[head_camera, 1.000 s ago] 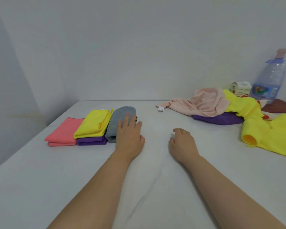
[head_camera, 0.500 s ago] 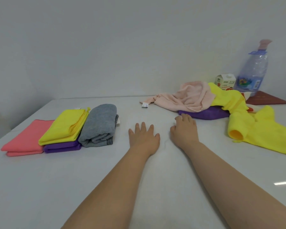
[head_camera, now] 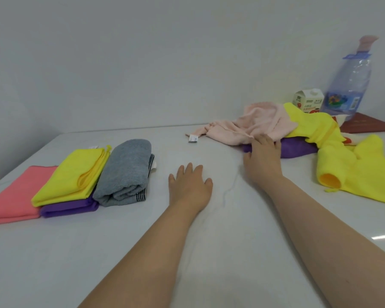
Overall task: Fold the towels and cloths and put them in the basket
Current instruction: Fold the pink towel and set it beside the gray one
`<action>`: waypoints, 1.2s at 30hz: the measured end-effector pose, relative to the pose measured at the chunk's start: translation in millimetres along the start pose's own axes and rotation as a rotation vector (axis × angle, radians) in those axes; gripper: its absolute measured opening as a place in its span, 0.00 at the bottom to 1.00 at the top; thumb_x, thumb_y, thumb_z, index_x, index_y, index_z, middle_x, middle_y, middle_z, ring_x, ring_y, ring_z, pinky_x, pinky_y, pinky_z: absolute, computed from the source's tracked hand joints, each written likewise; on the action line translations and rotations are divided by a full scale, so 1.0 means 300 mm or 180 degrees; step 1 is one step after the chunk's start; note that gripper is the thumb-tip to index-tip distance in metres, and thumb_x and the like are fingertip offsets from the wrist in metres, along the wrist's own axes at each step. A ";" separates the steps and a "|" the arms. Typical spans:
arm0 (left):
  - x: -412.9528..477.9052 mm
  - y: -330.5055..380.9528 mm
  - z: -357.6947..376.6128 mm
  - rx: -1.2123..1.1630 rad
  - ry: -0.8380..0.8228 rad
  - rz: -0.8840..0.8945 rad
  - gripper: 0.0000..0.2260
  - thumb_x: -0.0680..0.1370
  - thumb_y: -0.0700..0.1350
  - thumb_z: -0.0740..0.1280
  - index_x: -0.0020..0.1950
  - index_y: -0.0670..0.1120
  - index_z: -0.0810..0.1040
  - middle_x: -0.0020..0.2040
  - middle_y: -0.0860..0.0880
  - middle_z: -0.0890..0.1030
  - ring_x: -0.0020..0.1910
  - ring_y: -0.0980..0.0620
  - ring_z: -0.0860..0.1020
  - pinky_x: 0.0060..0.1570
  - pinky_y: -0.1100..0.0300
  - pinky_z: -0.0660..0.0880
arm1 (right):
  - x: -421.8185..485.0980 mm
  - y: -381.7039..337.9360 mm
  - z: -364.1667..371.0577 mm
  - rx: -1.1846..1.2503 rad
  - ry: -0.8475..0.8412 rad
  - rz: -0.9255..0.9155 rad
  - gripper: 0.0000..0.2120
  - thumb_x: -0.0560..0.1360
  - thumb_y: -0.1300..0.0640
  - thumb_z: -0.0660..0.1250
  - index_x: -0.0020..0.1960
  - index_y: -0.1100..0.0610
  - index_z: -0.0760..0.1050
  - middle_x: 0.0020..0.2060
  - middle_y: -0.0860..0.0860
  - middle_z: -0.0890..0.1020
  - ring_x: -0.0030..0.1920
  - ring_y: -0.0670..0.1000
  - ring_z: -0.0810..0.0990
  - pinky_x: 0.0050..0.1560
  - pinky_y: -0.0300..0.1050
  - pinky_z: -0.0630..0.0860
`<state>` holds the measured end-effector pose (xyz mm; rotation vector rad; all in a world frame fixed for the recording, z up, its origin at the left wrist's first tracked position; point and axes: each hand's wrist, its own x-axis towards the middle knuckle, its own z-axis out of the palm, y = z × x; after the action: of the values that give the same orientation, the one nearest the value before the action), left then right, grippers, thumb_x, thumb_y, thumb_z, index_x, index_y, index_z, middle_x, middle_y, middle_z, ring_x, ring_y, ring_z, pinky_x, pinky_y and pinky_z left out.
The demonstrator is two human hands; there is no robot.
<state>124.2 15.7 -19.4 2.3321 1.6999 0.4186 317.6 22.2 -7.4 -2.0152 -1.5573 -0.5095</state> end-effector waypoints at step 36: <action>-0.295 -0.023 -0.147 -0.0260 0.0871 0.0313 0.22 0.80 0.55 0.54 0.28 0.48 0.66 0.30 0.50 0.72 0.35 0.47 0.72 0.36 0.57 0.64 | -0.314 -0.115 -0.203 -0.0372 -0.0113 0.0435 0.14 0.72 0.54 0.56 0.39 0.61 0.76 0.35 0.59 0.79 0.37 0.61 0.78 0.38 0.49 0.70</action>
<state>76.9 -66.0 10.8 2.3948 1.6467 0.8439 261.5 -80.8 -9.2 -2.2121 -1.4270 -0.5245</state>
